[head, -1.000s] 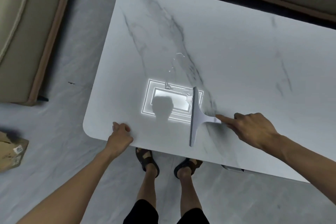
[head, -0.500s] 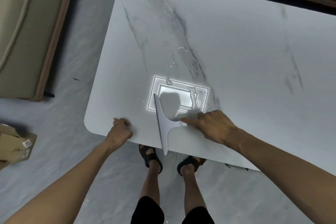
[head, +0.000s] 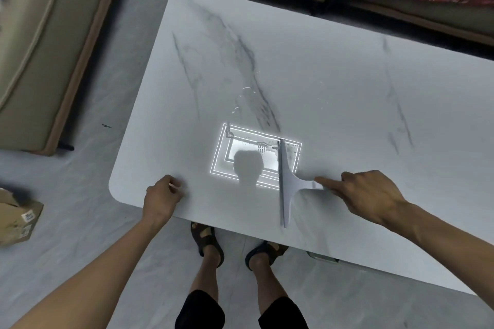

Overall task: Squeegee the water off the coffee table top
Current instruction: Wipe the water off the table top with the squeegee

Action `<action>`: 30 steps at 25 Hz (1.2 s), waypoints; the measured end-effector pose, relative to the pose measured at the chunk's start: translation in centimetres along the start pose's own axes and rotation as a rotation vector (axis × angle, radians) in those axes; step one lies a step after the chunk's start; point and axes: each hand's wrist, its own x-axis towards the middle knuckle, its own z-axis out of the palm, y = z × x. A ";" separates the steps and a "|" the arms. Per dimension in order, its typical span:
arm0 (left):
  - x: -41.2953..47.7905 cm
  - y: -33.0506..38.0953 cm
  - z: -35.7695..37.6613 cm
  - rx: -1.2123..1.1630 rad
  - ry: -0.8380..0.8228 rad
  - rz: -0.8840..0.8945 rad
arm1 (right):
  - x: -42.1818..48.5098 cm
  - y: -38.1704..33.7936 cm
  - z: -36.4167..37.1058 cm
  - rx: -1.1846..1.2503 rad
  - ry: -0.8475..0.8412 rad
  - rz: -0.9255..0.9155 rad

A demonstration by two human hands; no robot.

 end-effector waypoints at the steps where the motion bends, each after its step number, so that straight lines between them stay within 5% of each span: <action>1: -0.5 0.4 -0.2 -0.020 0.033 0.002 | 0.7 -0.6 -0.9 -0.005 0.023 -0.020; 8: -0.8 -1.4 -4.2 -0.090 0.265 -0.158 | 12.7 -14.1 -5.7 0.117 -0.004 -0.463; 13: 2.9 -4.9 -6.0 -0.053 0.209 -0.237 | 20.8 -21.7 -6.7 0.073 -0.012 -0.528; 21: 8.1 0.5 -5.7 -0.115 0.082 -0.091 | 21.2 -8.8 -7.1 0.183 0.084 -0.127; 30: 9.9 11.4 -1.4 -0.024 -0.106 0.075 | 11.1 4.7 -3.1 0.127 0.051 0.253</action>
